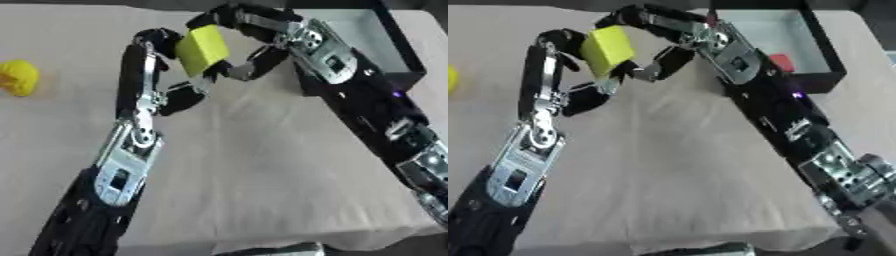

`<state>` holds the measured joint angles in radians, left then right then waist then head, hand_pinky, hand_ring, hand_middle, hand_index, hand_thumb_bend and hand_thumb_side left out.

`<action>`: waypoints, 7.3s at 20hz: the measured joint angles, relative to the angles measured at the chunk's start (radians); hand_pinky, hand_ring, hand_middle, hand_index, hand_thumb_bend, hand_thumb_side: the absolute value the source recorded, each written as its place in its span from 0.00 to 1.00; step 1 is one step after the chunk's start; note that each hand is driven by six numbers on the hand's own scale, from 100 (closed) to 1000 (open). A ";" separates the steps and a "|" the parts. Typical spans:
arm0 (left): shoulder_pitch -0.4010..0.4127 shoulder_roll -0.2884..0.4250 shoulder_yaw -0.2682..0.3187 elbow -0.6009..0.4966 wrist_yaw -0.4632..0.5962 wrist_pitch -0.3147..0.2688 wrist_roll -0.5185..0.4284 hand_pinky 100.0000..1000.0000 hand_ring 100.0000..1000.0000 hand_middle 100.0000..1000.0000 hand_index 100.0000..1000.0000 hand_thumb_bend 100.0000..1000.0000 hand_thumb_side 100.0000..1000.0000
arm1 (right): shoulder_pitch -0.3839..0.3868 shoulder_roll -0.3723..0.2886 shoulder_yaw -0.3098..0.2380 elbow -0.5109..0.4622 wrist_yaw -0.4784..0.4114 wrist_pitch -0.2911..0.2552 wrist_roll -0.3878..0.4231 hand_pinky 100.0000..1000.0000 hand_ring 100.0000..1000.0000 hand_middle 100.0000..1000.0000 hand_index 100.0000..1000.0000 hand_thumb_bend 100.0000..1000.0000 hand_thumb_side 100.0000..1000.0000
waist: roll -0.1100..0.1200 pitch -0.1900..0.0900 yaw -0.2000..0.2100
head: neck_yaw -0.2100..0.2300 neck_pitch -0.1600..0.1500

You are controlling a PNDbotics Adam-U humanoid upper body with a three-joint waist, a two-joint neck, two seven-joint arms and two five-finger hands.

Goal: Pick up the objects with one hand, pass them to the other hand, and then place them into the box on the other side of the table.

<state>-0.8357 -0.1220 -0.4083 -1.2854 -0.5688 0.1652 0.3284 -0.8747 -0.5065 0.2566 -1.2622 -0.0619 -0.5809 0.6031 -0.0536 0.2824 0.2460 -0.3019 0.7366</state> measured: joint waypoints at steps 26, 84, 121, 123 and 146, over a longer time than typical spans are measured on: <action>0.012 -0.008 0.011 0.056 -0.110 0.137 0.038 0.55 0.71 0.64 0.74 0.67 0.48 | -0.002 -0.001 -0.072 -0.002 -0.067 0.052 0.052 0.97 0.88 0.55 0.48 0.00 0.02 | 0.003 0.001 -0.010 | 0.005 -0.001; 0.037 0.063 -0.023 -0.025 -0.126 0.112 0.004 0.59 0.73 0.68 0.73 0.61 0.48 | 0.056 -0.212 -0.406 0.440 0.531 -0.123 -0.322 1.00 1.00 1.00 1.00 0.00 0.14 | 0.055 -0.009 -0.078 | -0.065 -0.072; -0.193 0.510 0.153 0.228 -0.035 0.501 -0.521 0.75 0.82 0.75 0.78 0.71 0.30 | 0.169 -0.378 -0.472 0.188 -0.244 0.152 -0.112 1.00 1.00 1.00 1.00 0.00 0.41 | 0.074 -0.054 -0.085 | 0.091 -0.017; -0.220 0.536 0.156 0.271 -0.045 0.495 -0.602 0.76 0.82 0.75 0.79 0.74 0.30 | 0.176 -0.389 -0.479 0.188 -0.258 0.160 -0.110 1.00 1.00 1.00 1.00 0.00 0.40 | 0.074 -0.054 -0.086 | 0.102 -0.014; -0.294 0.601 0.252 0.536 -0.376 0.359 -1.017 0.80 0.84 0.75 0.80 0.65 0.00 | 0.216 -0.408 -0.496 0.251 -0.206 0.144 -0.142 1.00 1.00 1.00 1.00 0.00 0.38 | 0.070 -0.052 -0.097 | 0.168 -0.014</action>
<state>-1.1296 0.4788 -0.1561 -0.7494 -0.9450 0.5243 -0.6891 -0.6587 -0.9141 -0.2397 -1.0108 -0.2676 -0.4366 0.4607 0.0168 0.2300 0.1493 -0.1335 0.7224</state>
